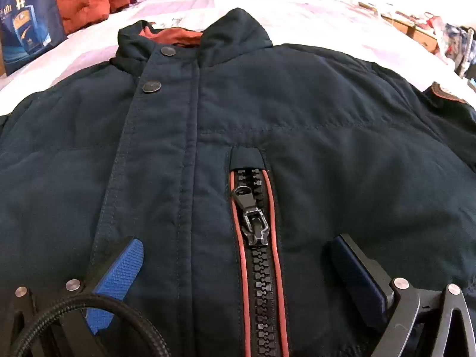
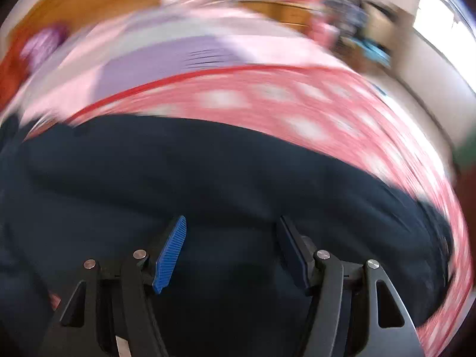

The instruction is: Fold large clothes

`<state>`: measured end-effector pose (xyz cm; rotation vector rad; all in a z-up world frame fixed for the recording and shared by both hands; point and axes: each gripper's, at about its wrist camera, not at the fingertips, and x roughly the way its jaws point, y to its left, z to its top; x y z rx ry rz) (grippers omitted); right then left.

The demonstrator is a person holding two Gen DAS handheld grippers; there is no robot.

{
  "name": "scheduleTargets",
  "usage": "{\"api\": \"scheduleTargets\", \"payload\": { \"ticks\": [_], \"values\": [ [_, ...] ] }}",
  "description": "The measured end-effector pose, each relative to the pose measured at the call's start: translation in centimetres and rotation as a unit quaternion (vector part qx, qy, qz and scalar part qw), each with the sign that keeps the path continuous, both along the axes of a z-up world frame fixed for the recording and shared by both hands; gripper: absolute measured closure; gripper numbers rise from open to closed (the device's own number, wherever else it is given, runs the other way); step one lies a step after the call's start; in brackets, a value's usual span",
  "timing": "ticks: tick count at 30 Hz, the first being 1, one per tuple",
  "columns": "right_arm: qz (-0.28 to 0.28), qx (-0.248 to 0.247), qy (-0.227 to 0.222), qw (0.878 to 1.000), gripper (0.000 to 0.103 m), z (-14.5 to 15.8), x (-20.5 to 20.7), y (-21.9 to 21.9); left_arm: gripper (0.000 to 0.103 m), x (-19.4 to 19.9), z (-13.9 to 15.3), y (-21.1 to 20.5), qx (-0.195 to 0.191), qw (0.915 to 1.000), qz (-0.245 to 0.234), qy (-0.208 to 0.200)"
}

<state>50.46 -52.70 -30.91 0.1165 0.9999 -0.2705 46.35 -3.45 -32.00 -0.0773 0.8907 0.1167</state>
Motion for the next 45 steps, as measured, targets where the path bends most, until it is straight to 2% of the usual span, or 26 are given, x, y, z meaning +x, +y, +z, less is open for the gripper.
{"api": "scheduleTargets", "payload": {
  "ticks": [3,7,10,12,13,14,16,18,19,21,22,26,27,28,29,30,31,33,37,39,41,45],
  "values": [
    [-0.070,-0.003,-0.016,0.997,0.038,0.3,-5.6,-6.5,0.000,-0.2,0.2,-0.2,0.005,1.0000,0.001,-0.001],
    [-0.094,-0.022,-0.009,0.995,0.039,1.8,-9.4,-9.4,0.000,-0.1,-0.4,-0.5,0.011,0.9999,0.001,-0.001],
    [-0.097,0.005,-0.022,0.995,0.038,3.6,-11.2,-8.2,0.000,0.1,-0.5,-0.3,0.011,0.9999,0.001,0.000],
    [-0.107,0.054,-0.032,0.992,0.036,4.1,-12.4,-7.2,0.000,0.2,-0.5,-0.3,0.011,0.9999,0.001,0.000],
    [-0.114,0.096,-0.038,0.988,0.032,4.1,-13.0,-6.6,0.000,0.2,-0.5,-0.3,0.011,0.9999,0.001,0.000],
    [-0.126,0.136,-0.041,0.982,0.030,3.9,-13.5,-6.1,0.000,0.2,-0.5,-0.3,0.011,0.9999,0.001,0.000],
    [-0.156,0.219,-0.047,0.962,0.025,2.7,-13.9,-6.0,0.000,0.2,-0.5,-0.3,0.011,0.9999,0.001,0.000],
    [-0.214,0.303,-0.054,0.927,0.025,0.6,-14.5,-7.1,0.000,0.2,-0.5,-0.3,0.011,0.9999,0.001,-0.001],
    [-0.242,0.330,-0.061,0.910,0.025,-0.1,-15.0,-7.4,0.000,0.2,-0.4,-0.3,0.011,0.9999,0.001,-0.001],
    [-0.298,0.382,-0.092,0.870,0.022,-1.4,-15.2,-8.6,0.000,0.2,-0.5,-0.3,0.011,0.9999,0.001,-0.001],
    [-0.308,0.386,-0.110,0.862,0.021,-1.4,-15.0,-9.0,0.000,0.2,-0.5,-0.2,0.011,0.9999,0.001,-0.002],
    [-0.306,0.356,-0.130,0.873,0.021,-0.9,-11.8,-10.1,0.000,0.2,-0.5,-0.2,0.010,0.9999,0.001,-0.003],
    [-0.305,0.346,-0.129,0.878,0.025,-0.8,-10.9,-10.3,0.000,0.2,-0.5,-0.2,0.011,0.9999,0.001,-0.002],
    [-0.305,0.329,-0.128,0.884,0.049,-0.7,-10.4,-10.5,0.000,0.2,-0.5,-0.2,0.011,0.9999,0.001,-0.003],
    [-0.311,0.298,-0.123,0.894,0.069,-0.3,-9.9,-10.6,0.000,0.2,-0.5,-0.2,0.011,0.9999,0.001,-0.002],
    [-0.308,0.281,-0.125,0.900,0.080,0.1,-9.7,-10.8,0.000,0.2,-0.5,-0.2,0.011,0.9999,0.001,-0.002],
    [-0.304,0.272,-0.126,0.904,0.085,0.2,-9.5,-11.0,0.000,0.2,-0.5,-0.2,0.009,1.0000,0.001,-0.002],
    [-0.277,0.220,-0.112,0.929,0.089,1.6,-8.9,-10.4,0.000,0.2,-0.4,-0.1,0.008,1.0000,-0.001,-0.003],
    [-0.274,0.137,-0.103,0.946,0.089,3.7,-8.8,-10.9,0.000,0.2,-0.5,-0.2,0.008,0.9999,-0.007,-0.005],
    [-0.258,0.071,-0.088,0.960,0.090,5.0,-8.1,-9.6,0.000,0.2,-0.5,-0.1,0.006,0.9999,-0.007,-0.005],
    [-0.241,0.024,-0.092,0.966,0.090,6.5,-8.0,-8.1,0.000,0.3,-0.5,-0.1,0.008,0.9999,-0.007,-0.005],
    [-0.190,-0.070,-0.121,0.972,0.090,11.5,-6.6,-4.2,0.000,0.5,-0.5,0.2,0.007,0.9999,-0.008,-0.003]
  ]
}}
